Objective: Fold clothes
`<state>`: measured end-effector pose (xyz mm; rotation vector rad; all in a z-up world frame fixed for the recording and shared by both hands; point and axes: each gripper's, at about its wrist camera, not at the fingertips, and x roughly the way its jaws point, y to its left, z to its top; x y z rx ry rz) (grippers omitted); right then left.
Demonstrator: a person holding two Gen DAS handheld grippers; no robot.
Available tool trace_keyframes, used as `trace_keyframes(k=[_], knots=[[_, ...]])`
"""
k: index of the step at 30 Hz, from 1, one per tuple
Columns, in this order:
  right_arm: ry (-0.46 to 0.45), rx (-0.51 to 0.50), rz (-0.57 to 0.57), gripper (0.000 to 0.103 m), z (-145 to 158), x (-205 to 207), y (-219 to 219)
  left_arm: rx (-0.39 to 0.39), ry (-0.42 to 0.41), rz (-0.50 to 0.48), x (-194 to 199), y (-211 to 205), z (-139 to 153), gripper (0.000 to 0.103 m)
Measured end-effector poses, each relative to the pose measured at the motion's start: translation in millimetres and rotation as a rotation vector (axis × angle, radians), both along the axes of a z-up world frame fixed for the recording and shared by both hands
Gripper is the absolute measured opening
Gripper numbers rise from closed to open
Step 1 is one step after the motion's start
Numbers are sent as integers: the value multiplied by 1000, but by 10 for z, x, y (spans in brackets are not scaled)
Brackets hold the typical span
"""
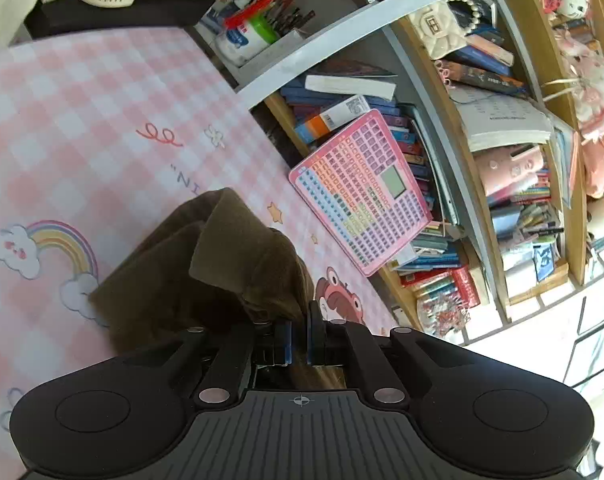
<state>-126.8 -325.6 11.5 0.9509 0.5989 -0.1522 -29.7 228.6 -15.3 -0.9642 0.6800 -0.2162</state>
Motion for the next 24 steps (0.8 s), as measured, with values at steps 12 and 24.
trace_keyframes(k=[12, 24], knots=[[261, -81, -5, 17, -611, -156, 70, 58, 196, -4, -118, 65, -494, 11], [330, 6, -71, 35, -641, -337, 54, -100, 286, 108, -146, 235, -725, 43]])
